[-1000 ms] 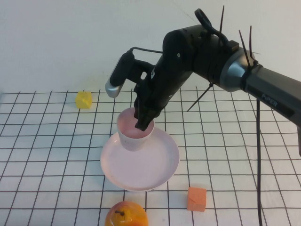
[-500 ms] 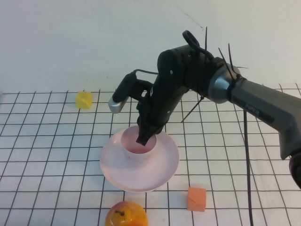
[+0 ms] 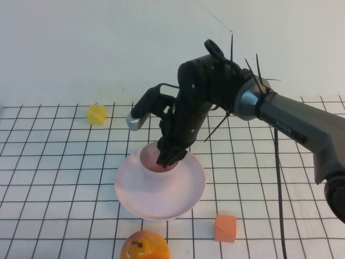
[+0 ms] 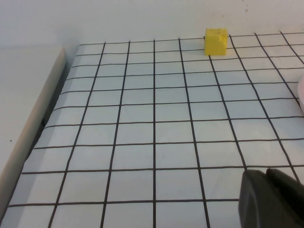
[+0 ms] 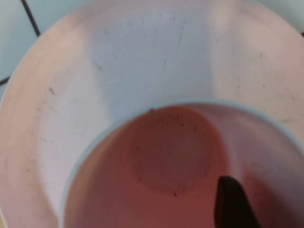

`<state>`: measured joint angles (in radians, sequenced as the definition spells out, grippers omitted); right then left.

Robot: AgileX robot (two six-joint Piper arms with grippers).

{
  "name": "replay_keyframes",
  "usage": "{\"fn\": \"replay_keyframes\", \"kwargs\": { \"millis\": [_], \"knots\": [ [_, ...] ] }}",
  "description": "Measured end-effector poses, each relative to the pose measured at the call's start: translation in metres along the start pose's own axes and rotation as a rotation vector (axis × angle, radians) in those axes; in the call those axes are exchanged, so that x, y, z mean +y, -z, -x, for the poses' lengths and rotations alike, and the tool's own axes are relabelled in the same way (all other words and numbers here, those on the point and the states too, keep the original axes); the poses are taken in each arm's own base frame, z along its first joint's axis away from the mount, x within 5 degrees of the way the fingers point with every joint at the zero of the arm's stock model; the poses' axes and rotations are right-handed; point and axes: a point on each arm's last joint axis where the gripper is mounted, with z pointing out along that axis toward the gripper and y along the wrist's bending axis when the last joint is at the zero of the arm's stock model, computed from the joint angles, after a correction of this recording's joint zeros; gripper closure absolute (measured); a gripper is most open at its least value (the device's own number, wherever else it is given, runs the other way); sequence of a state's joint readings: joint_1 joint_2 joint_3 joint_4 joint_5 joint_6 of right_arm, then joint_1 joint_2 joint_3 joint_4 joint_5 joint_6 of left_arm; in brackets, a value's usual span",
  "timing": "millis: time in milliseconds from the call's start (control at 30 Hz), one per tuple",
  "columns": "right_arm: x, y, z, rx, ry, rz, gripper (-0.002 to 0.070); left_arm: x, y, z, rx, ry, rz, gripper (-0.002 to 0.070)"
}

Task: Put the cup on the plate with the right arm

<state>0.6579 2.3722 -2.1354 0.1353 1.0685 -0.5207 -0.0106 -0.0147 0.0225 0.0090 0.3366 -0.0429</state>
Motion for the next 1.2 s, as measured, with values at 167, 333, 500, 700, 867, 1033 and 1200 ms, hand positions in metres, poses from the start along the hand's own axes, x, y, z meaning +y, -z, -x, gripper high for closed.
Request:
{"fn": "replay_keyframes", "kwargs": {
  "millis": [167, 333, 500, 700, 867, 1033, 1200],
  "knots": [
    [-0.003, 0.02, 0.01, -0.019, -0.008, -0.019, 0.0301, 0.0, 0.0, 0.0, 0.0, 0.0, 0.0, 0.0678],
    [-0.003, 0.049, 0.02, -0.051, -0.003, -0.033, 0.0279, 0.0, 0.0, 0.0, 0.0, 0.0, 0.0, 0.0678],
    [-0.003, 0.078, 0.029, -0.121, -0.038, -0.063, 0.0291, 0.0, 0.0, 0.0, 0.0, 0.0, 0.0, 0.0678],
    [0.003, 0.132, 0.029, -0.205, -0.074, -0.106, 0.0385, 0.0, 0.0, 0.0, 0.0, 0.0, 0.0, 0.0678],
    [0.017, 0.208, 0.023, -0.334, -0.062, -0.171, 0.0503, 0.0, 0.0, 0.0, 0.0, 0.0, 0.0, 0.0678],
    [0.034, 0.275, 0.008, -0.458, -0.049, -0.225, 0.065, 0.0, 0.0, 0.0, 0.0, 0.0, 0.0, 0.0678],
    [0.058, 0.333, -0.01, -0.593, -0.038, -0.209, 0.0675, 0.0, 0.0, 0.0, 0.0, 0.0, 0.0, 0.0678]
  ]
}}
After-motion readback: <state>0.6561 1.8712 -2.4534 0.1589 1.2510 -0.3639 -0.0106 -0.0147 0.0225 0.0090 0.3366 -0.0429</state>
